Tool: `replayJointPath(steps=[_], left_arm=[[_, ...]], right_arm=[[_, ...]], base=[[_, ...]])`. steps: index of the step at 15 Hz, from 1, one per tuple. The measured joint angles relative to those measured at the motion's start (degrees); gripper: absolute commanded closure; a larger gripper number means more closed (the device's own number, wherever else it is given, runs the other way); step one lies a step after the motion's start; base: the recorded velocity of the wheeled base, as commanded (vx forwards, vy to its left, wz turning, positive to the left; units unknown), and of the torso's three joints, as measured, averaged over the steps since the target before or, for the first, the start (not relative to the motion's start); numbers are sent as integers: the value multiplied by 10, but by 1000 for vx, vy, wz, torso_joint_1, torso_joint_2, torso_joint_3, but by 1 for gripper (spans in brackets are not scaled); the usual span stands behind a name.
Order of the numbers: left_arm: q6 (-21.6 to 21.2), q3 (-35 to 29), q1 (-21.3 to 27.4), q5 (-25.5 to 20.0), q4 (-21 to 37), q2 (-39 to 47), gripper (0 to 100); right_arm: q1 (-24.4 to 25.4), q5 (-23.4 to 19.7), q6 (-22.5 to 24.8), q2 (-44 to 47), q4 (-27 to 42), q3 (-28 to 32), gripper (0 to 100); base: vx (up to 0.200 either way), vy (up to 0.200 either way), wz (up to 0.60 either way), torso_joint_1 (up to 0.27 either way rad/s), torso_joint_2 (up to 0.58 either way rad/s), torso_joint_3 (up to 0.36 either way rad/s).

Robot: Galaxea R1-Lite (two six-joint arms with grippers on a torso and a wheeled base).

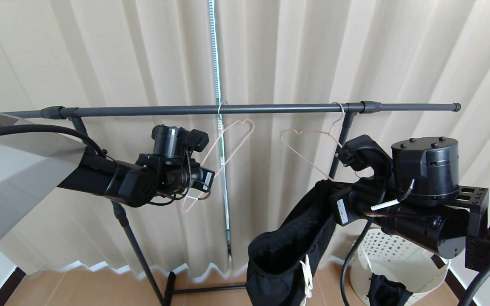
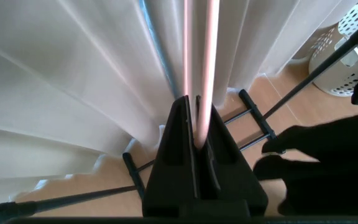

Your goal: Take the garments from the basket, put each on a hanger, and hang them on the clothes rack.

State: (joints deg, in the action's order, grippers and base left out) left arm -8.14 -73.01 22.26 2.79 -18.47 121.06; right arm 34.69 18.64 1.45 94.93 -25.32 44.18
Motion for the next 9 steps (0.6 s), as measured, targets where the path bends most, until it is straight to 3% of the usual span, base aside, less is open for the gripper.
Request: replayJointPath(steps=[4,9], left_arm=[[10,31,0,-4,-9,-37,100],[7,131,8,-5,-45,-112,100]], right_arm=[[0,0,0,-1,0,0,100],[0,0,0,-1,0,0,100]], base=[[0,0,0,0,0,0],[0,0,0,0,0,0]])
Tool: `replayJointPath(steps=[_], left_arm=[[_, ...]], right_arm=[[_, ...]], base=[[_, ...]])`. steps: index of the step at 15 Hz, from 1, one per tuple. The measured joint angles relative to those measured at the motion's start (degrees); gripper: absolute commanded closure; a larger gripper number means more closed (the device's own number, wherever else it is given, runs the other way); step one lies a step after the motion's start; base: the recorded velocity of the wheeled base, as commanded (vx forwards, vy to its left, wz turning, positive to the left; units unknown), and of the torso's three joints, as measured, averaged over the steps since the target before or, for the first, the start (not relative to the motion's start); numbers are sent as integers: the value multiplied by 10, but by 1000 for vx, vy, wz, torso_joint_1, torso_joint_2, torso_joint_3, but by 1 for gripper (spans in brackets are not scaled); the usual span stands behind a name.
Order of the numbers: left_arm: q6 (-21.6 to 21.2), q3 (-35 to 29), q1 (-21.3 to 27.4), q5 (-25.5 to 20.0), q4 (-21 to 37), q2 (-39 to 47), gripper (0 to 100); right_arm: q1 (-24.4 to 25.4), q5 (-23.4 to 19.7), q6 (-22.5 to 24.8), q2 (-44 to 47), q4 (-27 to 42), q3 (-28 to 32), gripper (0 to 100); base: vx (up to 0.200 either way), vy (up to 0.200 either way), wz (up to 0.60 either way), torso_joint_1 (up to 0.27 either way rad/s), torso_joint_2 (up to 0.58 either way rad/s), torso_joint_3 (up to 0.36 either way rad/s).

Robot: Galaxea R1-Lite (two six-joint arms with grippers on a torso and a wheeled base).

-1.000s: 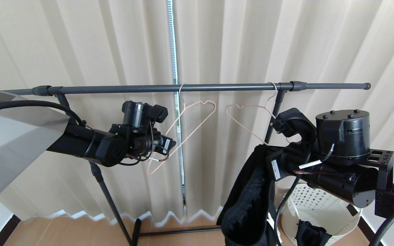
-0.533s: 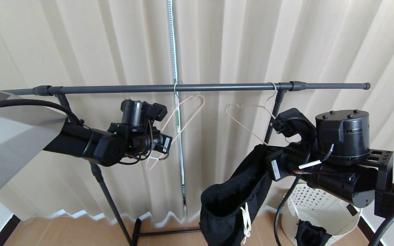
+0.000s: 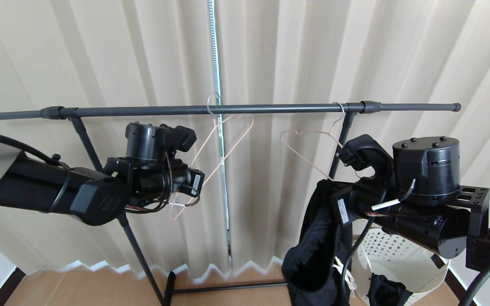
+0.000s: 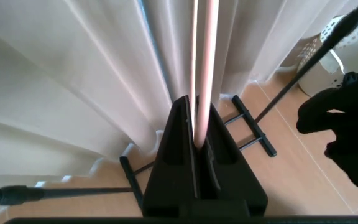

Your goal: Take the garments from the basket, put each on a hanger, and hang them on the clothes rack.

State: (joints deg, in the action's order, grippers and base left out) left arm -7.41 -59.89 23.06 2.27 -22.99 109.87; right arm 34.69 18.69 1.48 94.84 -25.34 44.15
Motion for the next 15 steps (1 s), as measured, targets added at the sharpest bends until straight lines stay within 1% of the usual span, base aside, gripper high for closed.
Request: replayJointPath(steps=[2,5,7,8,11,12,13,14,15], left_arm=[[0,53,7,0,-13,-42,100],[-3,150,24,-3,-28,-128,100],[-5,218,31,-28,-37,-179,100],[-6,251,33,-38,-53,-199,100],[-9,340,32,-46,-131,-239,100],[-9,371,31,-46,-166,-246,100],[-9,403,30,-46,-212,-251,100],[-10,428,30,-46,-242,-251,100],[-12,443,28,-46,-255,-250,100]], right_arm=[[0,0,0,0,0,-2,100],[5,0,0,0,0,-4,100],[8,0,0,0,0,-4,100],[9,0,0,0,0,-3,100],[10,7,0,-2,0,-1,100],[10,11,0,-2,0,0,100],[10,19,1,0,0,0,100],[11,24,1,1,0,0,100],[13,26,1,2,0,2,100]], base=[[0,0,0,0,0,0],[0,0,0,0,0,0],[0,0,0,0,0,0],[0,0,0,0,0,0],[0,0,0,0,0,0],[0,0,0,0,0,0],[0,0,0,0,0,0],[0,0,0,0,0,0],[-200,0,0,2,7,2]])
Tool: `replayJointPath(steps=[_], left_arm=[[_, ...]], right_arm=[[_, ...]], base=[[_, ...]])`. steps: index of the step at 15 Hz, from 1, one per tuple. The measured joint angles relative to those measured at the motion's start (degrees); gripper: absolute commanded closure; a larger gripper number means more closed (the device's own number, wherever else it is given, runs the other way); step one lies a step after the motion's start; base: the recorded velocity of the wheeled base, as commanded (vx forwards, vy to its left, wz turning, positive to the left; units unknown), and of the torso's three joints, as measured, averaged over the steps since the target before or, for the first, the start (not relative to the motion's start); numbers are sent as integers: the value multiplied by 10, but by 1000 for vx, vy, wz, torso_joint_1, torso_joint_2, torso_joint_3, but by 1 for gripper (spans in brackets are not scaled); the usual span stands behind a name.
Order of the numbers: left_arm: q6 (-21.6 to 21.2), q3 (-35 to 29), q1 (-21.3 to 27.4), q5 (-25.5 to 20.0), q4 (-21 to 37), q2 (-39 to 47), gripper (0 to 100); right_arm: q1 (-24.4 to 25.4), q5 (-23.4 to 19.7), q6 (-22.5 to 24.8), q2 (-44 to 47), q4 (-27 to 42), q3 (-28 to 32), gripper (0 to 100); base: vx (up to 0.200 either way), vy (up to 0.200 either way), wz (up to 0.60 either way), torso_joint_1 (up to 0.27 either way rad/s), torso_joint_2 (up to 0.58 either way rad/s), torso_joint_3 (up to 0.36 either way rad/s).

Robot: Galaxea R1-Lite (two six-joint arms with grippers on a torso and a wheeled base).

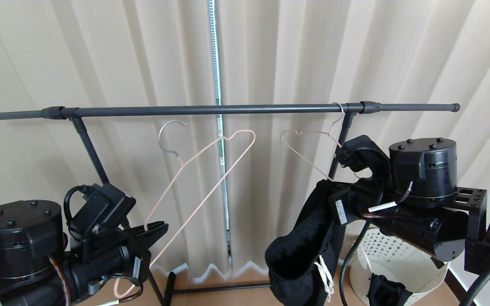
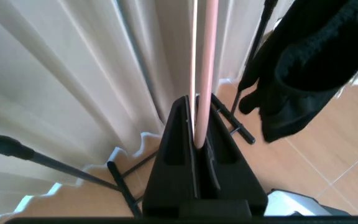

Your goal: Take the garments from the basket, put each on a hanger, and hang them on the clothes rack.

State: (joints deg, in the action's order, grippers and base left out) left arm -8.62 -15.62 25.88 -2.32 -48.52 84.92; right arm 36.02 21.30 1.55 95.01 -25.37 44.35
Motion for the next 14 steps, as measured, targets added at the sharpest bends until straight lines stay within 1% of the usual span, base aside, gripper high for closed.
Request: replayJointPath(steps=[4,7,11,14], left_arm=[[0,21,-2,-1,-3,11,100],[-1,24,0,0,-3,16,100],[-3,31,10,-1,-8,17,100],[-22,49,11,-4,-39,20,100]], right_arm=[[3,6,14,3,0,2,100],[3,27,16,3,0,1,100],[4,55,17,10,0,7,100],[3,113,16,25,0,19,100]], base=[[-200,0,0,6,0,7],[-200,0,0,-2,9,1],[0,0,0,0,0,0],[0,0,0,0,0,0]])
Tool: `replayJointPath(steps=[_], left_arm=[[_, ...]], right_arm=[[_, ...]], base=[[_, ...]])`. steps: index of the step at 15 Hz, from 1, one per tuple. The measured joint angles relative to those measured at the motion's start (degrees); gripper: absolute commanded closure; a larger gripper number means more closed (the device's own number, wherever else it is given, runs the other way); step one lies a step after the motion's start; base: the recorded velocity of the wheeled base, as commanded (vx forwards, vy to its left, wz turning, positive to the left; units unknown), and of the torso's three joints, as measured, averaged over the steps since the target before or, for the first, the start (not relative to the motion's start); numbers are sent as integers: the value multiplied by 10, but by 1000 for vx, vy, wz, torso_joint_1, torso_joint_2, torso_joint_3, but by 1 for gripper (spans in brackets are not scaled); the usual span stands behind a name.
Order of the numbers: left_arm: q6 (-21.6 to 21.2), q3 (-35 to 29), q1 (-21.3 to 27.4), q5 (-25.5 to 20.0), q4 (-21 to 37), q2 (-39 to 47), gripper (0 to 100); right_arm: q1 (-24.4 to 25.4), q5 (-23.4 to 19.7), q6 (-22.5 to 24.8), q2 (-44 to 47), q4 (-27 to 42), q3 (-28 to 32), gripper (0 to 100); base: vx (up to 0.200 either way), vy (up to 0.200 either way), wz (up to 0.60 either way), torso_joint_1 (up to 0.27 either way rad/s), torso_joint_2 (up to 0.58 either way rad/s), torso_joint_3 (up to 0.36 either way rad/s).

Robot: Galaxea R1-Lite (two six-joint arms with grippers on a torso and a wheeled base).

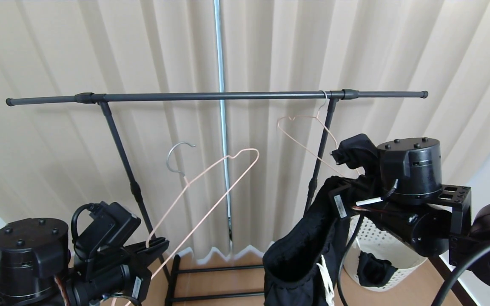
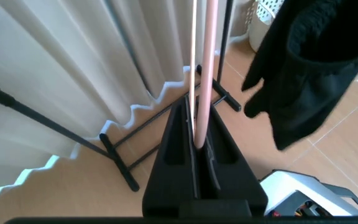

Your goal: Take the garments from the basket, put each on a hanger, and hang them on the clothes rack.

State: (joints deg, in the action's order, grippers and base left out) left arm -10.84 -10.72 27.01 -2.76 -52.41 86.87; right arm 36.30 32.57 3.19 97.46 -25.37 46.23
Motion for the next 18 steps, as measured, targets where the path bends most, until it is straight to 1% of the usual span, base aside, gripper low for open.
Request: replayJointPath(steps=[2,3,5,6,8,10,12,13,16,17,18], left_arm=[[-25,15,0,-5,-25,4,100],[-43,23,0,-8,-47,7,100],[-59,32,1,-19,-55,15,100],[-60,39,1,-20,-58,18,100],[-60,50,1,-20,-61,24,100],[-60,53,3,-21,-68,36,100],[-60,58,15,-21,-100,55,100],[-60,64,18,-21,-121,67,100],[-59,93,24,-21,-242,115,100],[-59,99,25,-21,-266,128,100],[-58,104,25,-21,-277,139,100]], right_arm=[[6,40,5,11,0,11,100],[9,49,33,16,0,23,100],[6,62,92,26,2,55,100],[0,76,101,33,0,67,100],[-6,84,92,51,-2,75,100],[-14,85,84,70,-27,82,100],[-15,85,84,81,-43,84,100],[-15,85,84,86,-44,85,100],[-15,85,84,98,-47,86,100],[-15,85,84,100,-47,86,100],[-15,85,84,101,-47,86,100]], base=[[0,0,0,0,0,0],[0,0,0,0,0,0],[0,0,0,0,0,0],[0,0,0,0,0,0],[0,0,0,0,0,0],[0,0,0,0,0,0],[0,0,0,0,0,0],[0,0,0,0,0,0],[0,0,0,0,0,0],[0,0,0,0,0,0],[0,0,0,0,0,0]])
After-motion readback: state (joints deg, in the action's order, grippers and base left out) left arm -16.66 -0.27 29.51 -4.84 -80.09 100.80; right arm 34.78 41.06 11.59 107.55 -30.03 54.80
